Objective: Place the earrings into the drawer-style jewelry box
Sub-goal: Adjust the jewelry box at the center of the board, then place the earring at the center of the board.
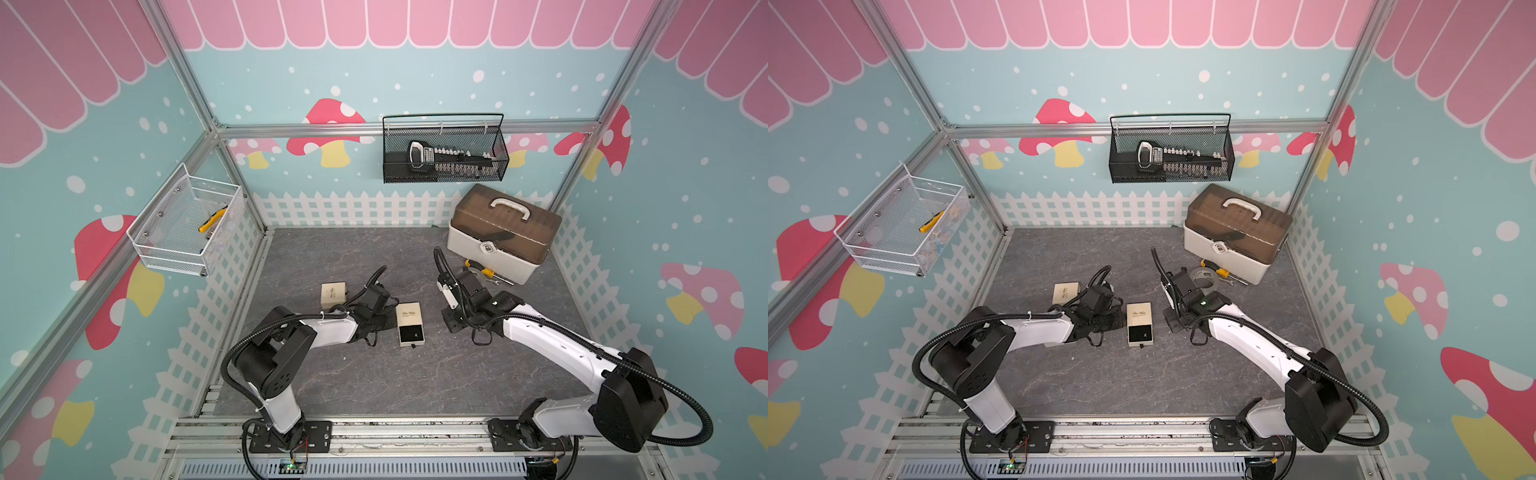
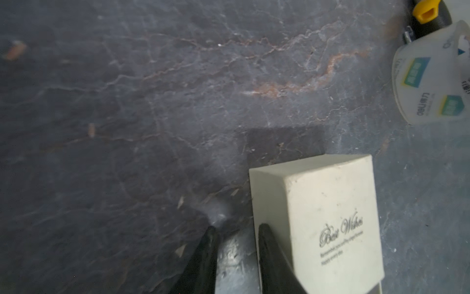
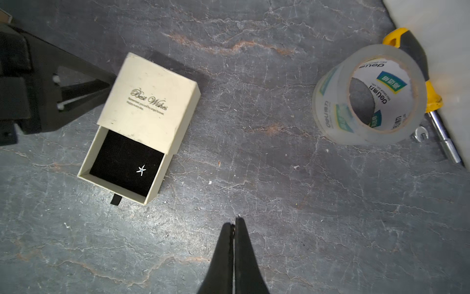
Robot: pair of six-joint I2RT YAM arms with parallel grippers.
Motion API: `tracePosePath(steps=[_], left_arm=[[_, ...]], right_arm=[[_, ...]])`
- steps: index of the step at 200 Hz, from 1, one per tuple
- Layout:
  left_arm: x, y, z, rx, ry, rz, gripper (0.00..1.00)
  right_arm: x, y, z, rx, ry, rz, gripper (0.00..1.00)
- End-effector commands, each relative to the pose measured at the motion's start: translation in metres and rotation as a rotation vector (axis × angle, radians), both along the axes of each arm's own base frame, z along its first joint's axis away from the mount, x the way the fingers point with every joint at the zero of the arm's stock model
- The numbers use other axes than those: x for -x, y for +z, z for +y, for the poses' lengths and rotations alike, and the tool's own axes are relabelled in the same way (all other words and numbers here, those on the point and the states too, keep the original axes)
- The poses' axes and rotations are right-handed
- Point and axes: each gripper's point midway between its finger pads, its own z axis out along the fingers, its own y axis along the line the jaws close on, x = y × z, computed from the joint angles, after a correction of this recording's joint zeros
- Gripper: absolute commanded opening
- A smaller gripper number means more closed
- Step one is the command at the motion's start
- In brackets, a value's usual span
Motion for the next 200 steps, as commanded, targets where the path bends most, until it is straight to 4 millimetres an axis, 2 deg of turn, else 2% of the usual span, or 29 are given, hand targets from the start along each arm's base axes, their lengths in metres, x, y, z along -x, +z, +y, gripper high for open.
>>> tracePosePath(steps=[1, 36, 51, 69, 98, 130, 153, 170, 185, 200], left_arm=[[-0.010, 0.006, -0.013, 0.023, -0.051, -0.019, 0.30], [-0.019, 0.010, -0.012, 0.032, -0.047, -0.027, 0.30], [-0.019, 0.021, -0.007, 0.037, -0.039, -0.047, 0.30], [-0.014, 0.040, 0.004, 0.046, -0.022, -0.086, 0.31], [0.008, 0.071, 0.011, 0.127, -0.037, -0.145, 0.35], [0.037, 0.099, 0.014, 0.284, -0.063, -0.209, 0.43], [0.050, 0.105, 0.017, 0.380, -0.051, -0.225, 0.46], [0.056, 0.100, 0.017, 0.424, -0.046, -0.212, 0.47], [0.058, 0.091, 0.017, 0.414, -0.046, -0.190, 0.47], [0.056, 0.087, 0.016, 0.377, -0.059, -0.188, 0.47]], right_arm=[[0.004, 0.010, -0.001, -0.021, 0.016, -0.047, 0.00], [0.006, 0.020, -0.001, -0.077, 0.034, -0.131, 0.00], [0.004, 0.023, 0.002, -0.100, 0.047, -0.155, 0.00], [0.002, 0.029, 0.017, -0.168, 0.107, -0.201, 0.00], [-0.002, 0.028, 0.041, -0.199, 0.262, -0.271, 0.00], [-0.008, 0.033, 0.056, -0.204, 0.384, -0.390, 0.00], [-0.010, 0.023, 0.068, -0.183, 0.452, -0.396, 0.00], [-0.011, 0.019, 0.075, -0.171, 0.477, -0.410, 0.00], [-0.018, 0.017, 0.066, -0.149, 0.403, -0.395, 0.00], [-0.029, 0.016, 0.048, -0.176, 0.260, -0.319, 0.00]])
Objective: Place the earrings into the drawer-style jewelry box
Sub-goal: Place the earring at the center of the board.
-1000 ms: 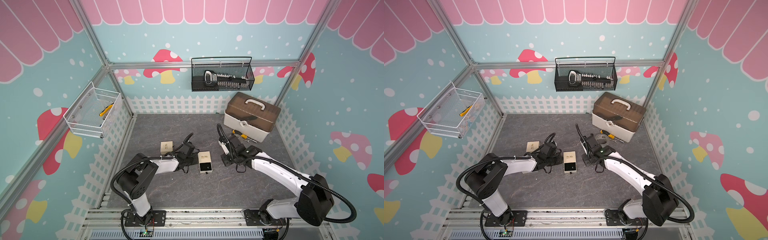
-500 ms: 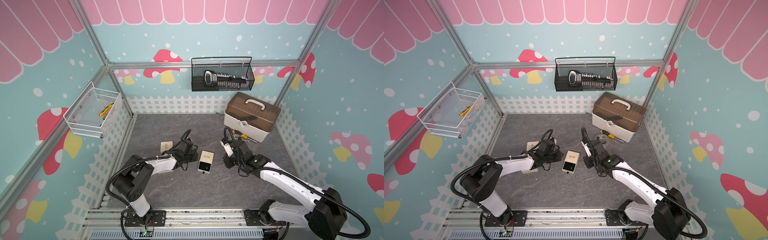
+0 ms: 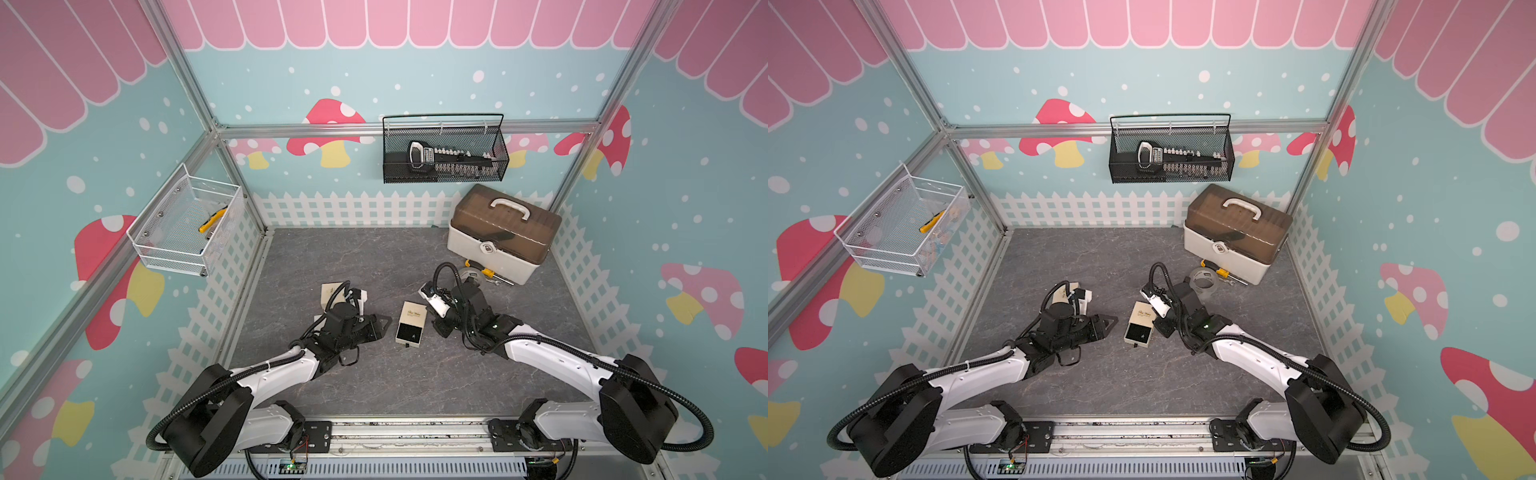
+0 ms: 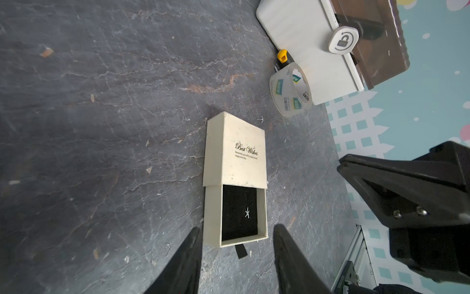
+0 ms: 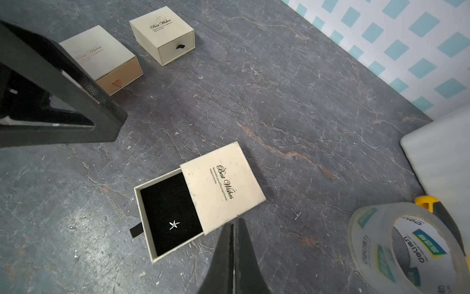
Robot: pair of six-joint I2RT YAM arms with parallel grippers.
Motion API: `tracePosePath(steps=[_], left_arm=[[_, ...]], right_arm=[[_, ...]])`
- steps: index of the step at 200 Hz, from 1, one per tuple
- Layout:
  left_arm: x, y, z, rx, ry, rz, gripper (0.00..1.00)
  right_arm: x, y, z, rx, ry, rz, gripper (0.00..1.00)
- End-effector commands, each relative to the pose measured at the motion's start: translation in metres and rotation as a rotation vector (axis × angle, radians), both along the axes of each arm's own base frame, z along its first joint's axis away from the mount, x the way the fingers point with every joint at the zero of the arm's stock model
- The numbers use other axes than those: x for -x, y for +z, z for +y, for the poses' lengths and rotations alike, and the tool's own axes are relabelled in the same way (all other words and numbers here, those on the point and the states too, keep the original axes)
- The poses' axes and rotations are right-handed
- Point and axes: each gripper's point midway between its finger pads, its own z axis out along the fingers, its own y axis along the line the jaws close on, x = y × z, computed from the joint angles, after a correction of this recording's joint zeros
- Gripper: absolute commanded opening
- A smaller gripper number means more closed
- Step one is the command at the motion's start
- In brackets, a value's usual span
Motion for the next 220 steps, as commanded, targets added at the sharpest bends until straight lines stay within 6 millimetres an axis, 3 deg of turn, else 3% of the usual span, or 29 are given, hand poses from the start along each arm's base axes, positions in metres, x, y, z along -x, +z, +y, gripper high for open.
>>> tracePosePath(steps=[1, 29, 39, 49, 76, 121, 185, 220], left_arm=[[-0.007, 0.009, -0.006, 0.031, -0.007, -0.021, 0.47], [-0.025, 0.015, -0.005, -0.096, -0.012, -0.064, 0.48], [-0.033, 0.021, -0.010, -0.126, -0.027, -0.083, 0.48], [-0.041, 0.027, -0.017, -0.141, -0.054, -0.101, 0.48], [-0.055, 0.037, -0.041, -0.133, -0.119, -0.147, 0.48], [-0.061, 0.036, -0.070, -0.162, -0.181, -0.192, 0.48], [-0.062, 0.015, -0.100, -0.135, -0.270, -0.202, 0.50], [-0.074, 0.016, -0.100, -0.107, -0.245, -0.206, 0.50]], right_arm=[[-0.018, 0.009, -0.017, -0.036, -0.133, 0.041, 0.00], [-0.034, -0.003, -0.054, -0.120, -0.367, 0.227, 0.00], [-0.036, -0.009, -0.058, -0.104, -0.390, 0.275, 0.07], [-0.036, -0.014, -0.058, -0.088, -0.390, 0.341, 0.15], [-0.040, -0.022, -0.053, -0.118, -0.364, 0.474, 0.25], [-0.059, -0.037, -0.076, -0.112, -0.511, 0.628, 0.25], [-0.078, -0.065, -0.072, -0.006, -0.633, 0.798, 0.34], [-0.082, -0.089, -0.069, 0.075, -0.644, 0.853, 0.31]])
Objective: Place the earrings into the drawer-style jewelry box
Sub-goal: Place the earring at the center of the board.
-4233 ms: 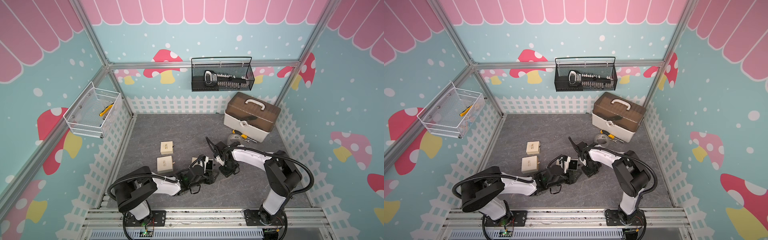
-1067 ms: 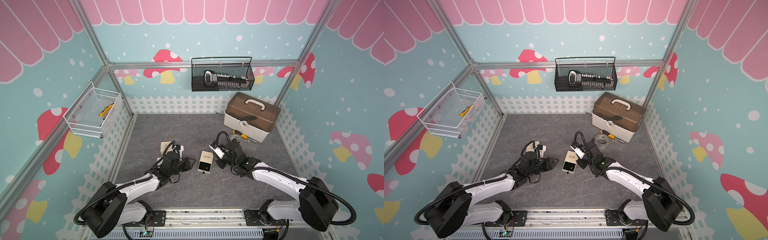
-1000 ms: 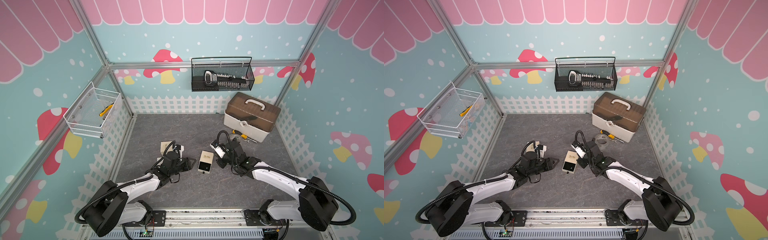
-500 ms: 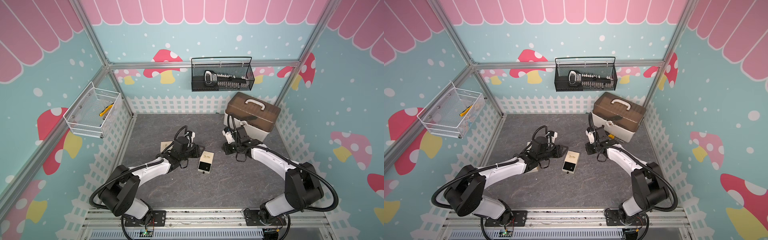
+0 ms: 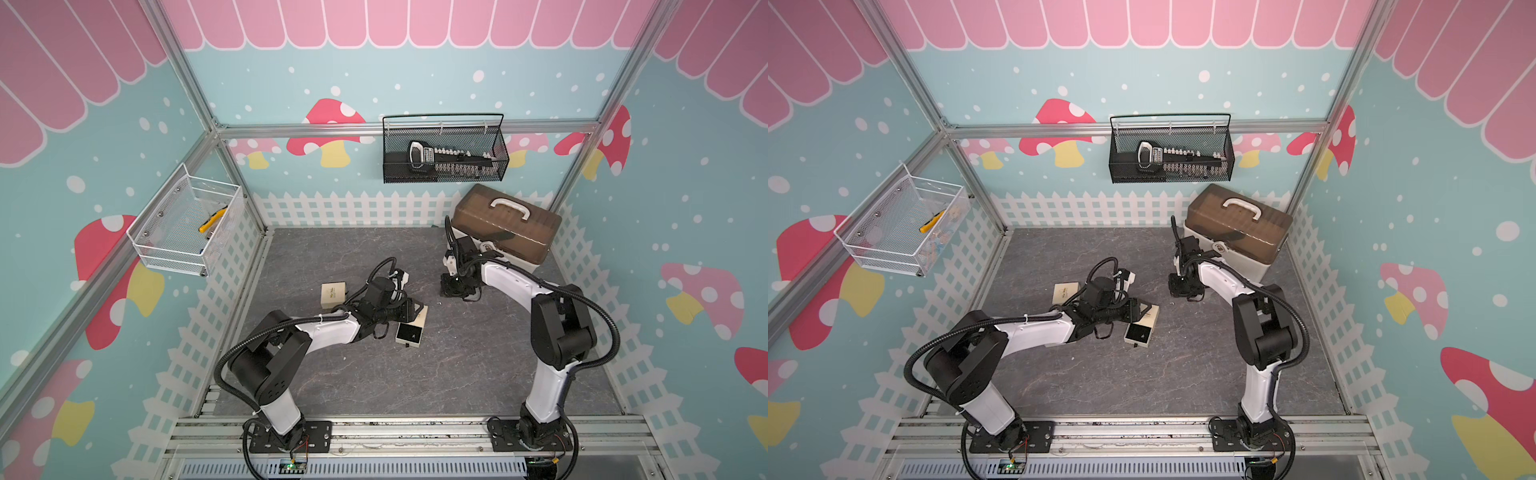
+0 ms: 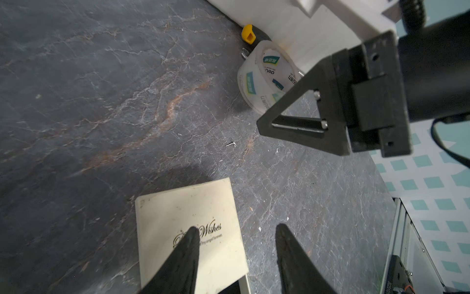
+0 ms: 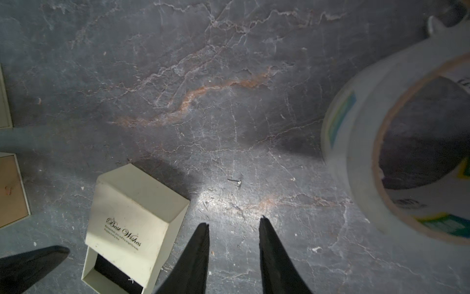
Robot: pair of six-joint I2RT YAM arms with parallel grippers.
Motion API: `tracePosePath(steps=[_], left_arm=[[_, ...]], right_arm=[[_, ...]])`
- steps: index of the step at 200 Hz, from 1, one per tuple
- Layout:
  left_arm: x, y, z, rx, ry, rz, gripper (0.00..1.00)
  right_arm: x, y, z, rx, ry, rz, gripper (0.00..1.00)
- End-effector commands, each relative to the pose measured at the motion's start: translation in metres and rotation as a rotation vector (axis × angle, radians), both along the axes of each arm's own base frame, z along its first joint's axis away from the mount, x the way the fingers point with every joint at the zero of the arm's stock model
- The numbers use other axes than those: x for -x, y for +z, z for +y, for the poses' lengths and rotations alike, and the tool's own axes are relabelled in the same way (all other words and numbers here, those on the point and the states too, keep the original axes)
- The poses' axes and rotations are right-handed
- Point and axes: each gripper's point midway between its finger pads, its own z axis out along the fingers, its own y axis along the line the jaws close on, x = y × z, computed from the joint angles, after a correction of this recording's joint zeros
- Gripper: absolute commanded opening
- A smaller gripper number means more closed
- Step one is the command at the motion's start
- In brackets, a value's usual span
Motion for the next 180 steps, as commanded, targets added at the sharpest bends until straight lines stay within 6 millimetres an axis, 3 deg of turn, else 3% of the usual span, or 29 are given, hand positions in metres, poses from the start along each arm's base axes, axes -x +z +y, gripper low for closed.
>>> tracePosePath(steps=[1, 45, 105, 180], left_arm=[[-0.014, 0.022, -0.008, 0.058, -0.007, -0.061, 0.50], [-0.012, 0.019, -0.019, 0.098, -0.062, -0.046, 0.51], [-0.013, 0.018, -0.020, 0.100, -0.063, -0.045, 0.52], [-0.014, 0.016, -0.015, 0.094, -0.055, -0.045, 0.52]], right_arm=[[0.015, -0.018, -0.004, 0.062, -0.004, 0.111, 0.31], [0.011, -0.029, 0.004, 0.079, 0.014, 0.140, 0.26], [0.007, -0.036, 0.006, 0.094, 0.017, 0.147, 0.15], [0.004, -0.044, 0.010, 0.093, 0.020, 0.166, 0.14]])
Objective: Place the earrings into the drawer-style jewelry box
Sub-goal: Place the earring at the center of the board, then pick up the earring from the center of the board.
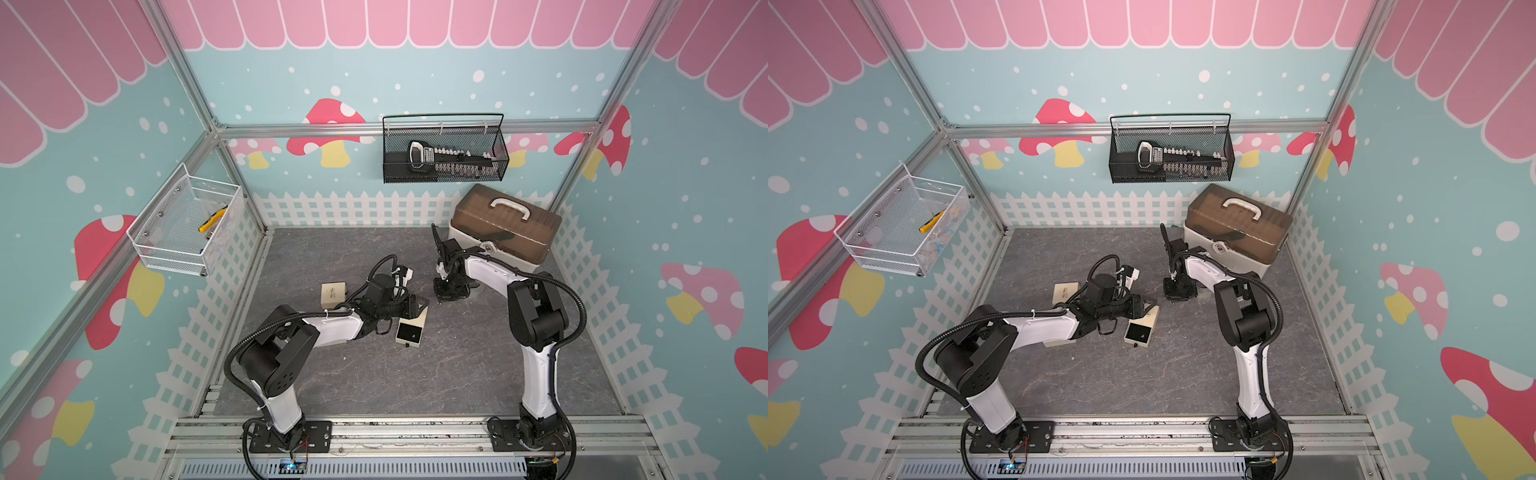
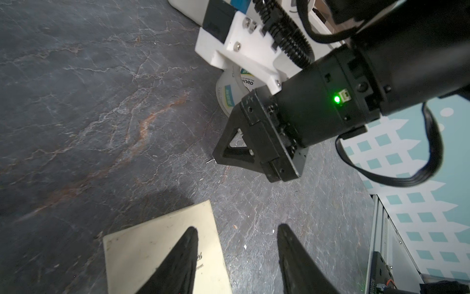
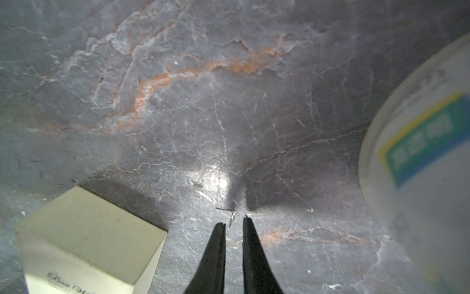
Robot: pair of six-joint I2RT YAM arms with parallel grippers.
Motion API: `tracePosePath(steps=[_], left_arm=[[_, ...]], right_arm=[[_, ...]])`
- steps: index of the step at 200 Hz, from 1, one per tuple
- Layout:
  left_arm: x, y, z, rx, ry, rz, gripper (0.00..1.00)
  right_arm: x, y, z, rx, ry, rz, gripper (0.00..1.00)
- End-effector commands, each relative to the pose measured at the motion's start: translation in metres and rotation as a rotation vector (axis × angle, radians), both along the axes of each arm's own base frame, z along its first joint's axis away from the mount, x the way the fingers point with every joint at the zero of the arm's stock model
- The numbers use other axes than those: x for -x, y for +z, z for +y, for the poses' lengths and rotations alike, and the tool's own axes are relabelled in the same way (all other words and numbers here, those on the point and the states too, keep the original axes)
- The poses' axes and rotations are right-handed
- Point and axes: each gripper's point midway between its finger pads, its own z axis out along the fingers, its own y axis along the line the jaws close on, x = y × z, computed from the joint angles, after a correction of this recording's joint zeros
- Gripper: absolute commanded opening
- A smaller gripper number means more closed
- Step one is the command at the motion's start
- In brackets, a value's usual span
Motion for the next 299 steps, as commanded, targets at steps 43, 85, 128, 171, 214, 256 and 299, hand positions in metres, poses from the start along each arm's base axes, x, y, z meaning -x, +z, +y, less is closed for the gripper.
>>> tracePosePath(steps=[43, 85, 128, 171, 214, 256, 299], left_arm=[[-0.006, 0.003, 0.001, 0.016, 0.003, -0.009, 0.52], [-0.007, 0.002, 0.002, 0.016, 0.006, -0.009, 0.51], [-0.008, 0.001, 0.003, 0.015, 0.010, -0.006, 0.51], [-0.009, 0.003, 0.005, 0.024, 0.016, -0.003, 0.51], [-0.012, 0.012, 0.011, 0.050, 0.035, -0.002, 0.51], [-0.001, 0.020, 0.022, 0.058, 0.059, 0.008, 0.51], [0.021, 0.012, 0.049, 0.027, 0.129, 0.051, 0.51]], right_arm=[[0.002, -0.010, 0.003, 0.026, 0.007, 0.031, 0.13], [0.002, -0.011, 0.004, 0.026, 0.010, 0.034, 0.06], [0.003, -0.013, 0.004, 0.027, 0.011, 0.040, 0.02], [0.002, -0.006, 0.002, 0.032, 0.009, 0.022, 0.00], [0.002, 0.019, 0.002, 0.003, 0.020, -0.053, 0.00], [0.014, 0.035, 0.004, -0.016, 0.066, -0.144, 0.00], [0.040, 0.055, 0.019, 0.016, 0.276, -0.294, 0.00]])
